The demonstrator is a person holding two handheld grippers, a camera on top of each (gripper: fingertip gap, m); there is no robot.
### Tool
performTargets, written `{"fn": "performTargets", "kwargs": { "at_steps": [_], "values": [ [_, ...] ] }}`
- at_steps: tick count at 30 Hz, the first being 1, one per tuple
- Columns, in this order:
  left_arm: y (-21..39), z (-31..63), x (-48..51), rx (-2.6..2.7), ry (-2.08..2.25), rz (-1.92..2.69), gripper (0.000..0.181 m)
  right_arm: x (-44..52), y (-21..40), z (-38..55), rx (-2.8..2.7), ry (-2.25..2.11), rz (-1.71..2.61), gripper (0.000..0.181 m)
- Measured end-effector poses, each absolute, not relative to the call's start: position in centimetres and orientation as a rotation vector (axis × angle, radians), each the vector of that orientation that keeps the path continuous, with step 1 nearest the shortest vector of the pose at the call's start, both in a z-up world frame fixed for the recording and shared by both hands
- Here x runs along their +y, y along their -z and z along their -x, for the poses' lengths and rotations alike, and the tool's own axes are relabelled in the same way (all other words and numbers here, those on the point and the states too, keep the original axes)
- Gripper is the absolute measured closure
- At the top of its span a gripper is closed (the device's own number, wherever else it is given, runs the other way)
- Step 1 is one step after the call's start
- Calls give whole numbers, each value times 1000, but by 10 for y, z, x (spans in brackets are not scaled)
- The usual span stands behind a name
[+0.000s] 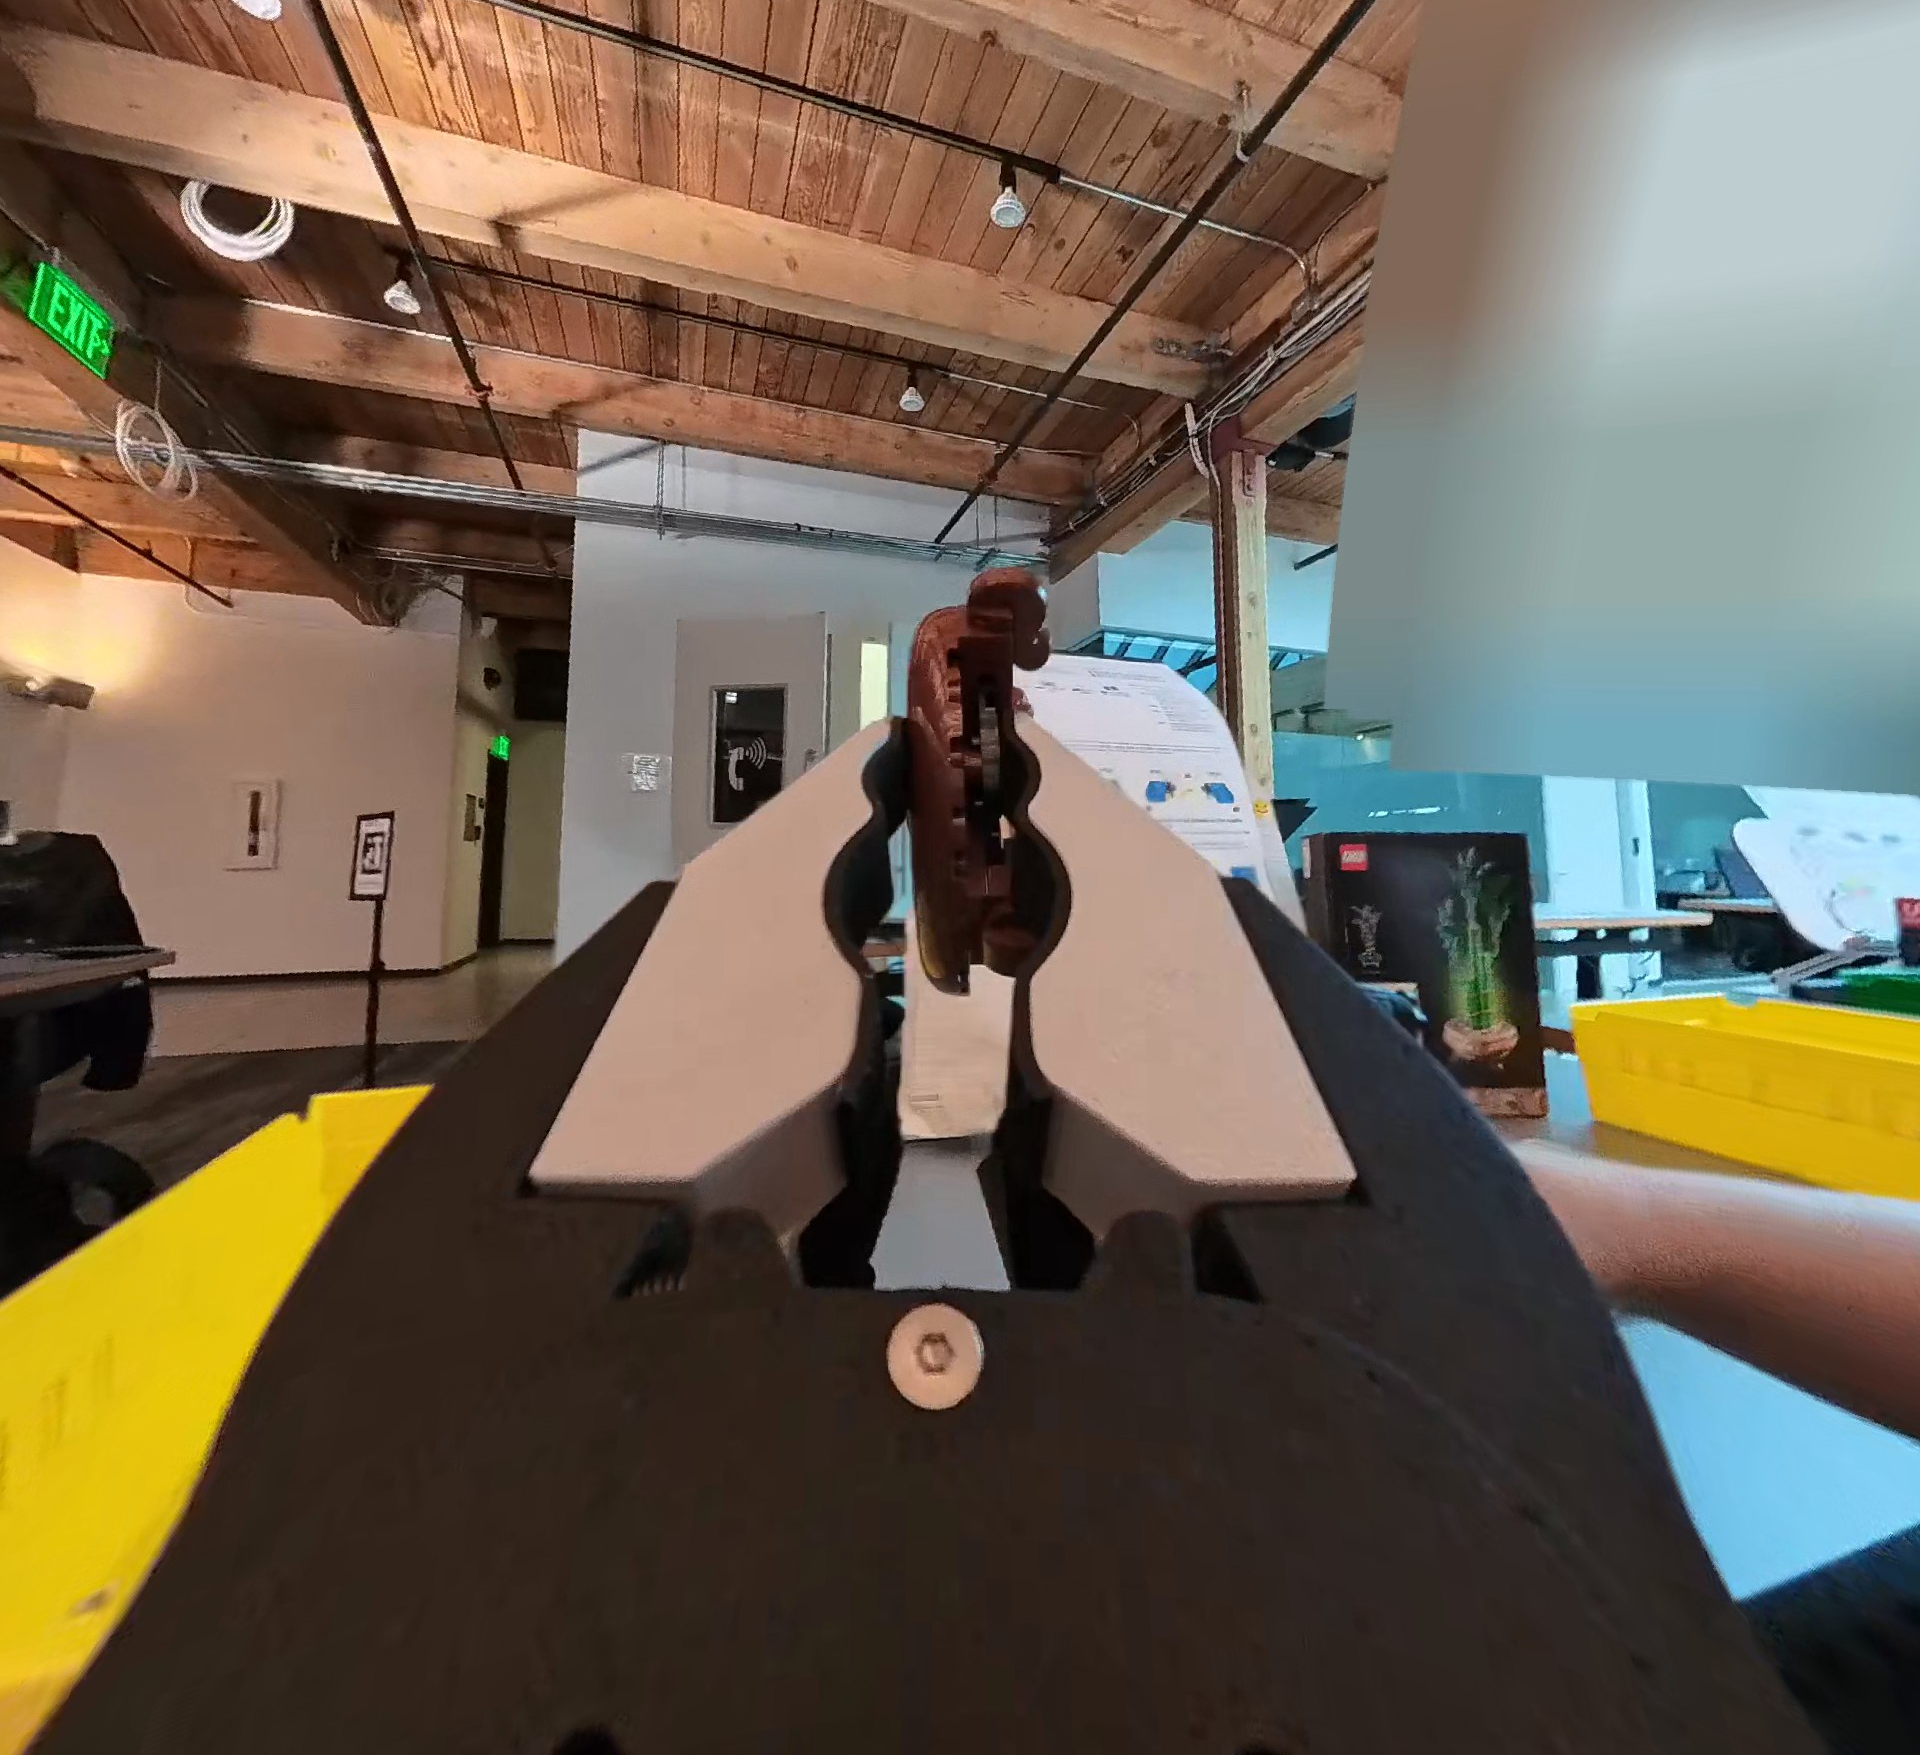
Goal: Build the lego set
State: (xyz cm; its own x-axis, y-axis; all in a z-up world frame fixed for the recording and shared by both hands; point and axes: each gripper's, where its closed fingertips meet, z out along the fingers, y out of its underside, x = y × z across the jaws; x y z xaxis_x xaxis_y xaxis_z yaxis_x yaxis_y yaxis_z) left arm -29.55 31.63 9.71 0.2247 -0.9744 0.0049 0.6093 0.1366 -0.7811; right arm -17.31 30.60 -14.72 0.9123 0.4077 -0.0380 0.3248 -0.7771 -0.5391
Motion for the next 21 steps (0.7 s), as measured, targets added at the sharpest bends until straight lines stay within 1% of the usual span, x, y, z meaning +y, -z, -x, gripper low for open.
{"fn": "performTargets", "kwargs": {
  "at_steps": [2, 4, 8, 10, 12, 13, 15, 17, 19, 21],
  "values": [
    [-98, 294, 321, 569, 1347, 785, 167, 314, 125, 177, -527, -172, 2413, 157],
    [-100, 295, 323, 526, 1488, 794, 167, 321, 69, 192, -588, -177, 2147, 156],
    [-100, 292, 320, 460, 1778, 819, 167, 292, -75, 229, -675, -217, 1556, 135],
    [-97, 286, 319, 427, 1876, 853, 166, 272, -113, 246, -785, -109, 1379, 124],
    [-98, 283, 315, 405, 1947, 858, 167, 269, -119, 259, -882, -3, 1339, 114],
    [-99, 281, 313, 393, 1970, 863, 167, 270, -116, 265, -911, 11, 1338, 104],
    [-102, 278, 310, 369, 2012, 867, 167, 274, -108, 270, -900, 10, 1352, 98],
    [-102, 272, 305, 363, 2048, 887, 167, 277, -108, 265, -881, 110, 1295, 91],
    [-101, 268, 301, 352, 2090, 904, 167, 277, -107, 260, -871, 194, 1261, 90],
    [-101, 264, 298, 339, 2117, 913, 167, 278, -103, 258, -854, 199, 1279, 99]
  ]
}}
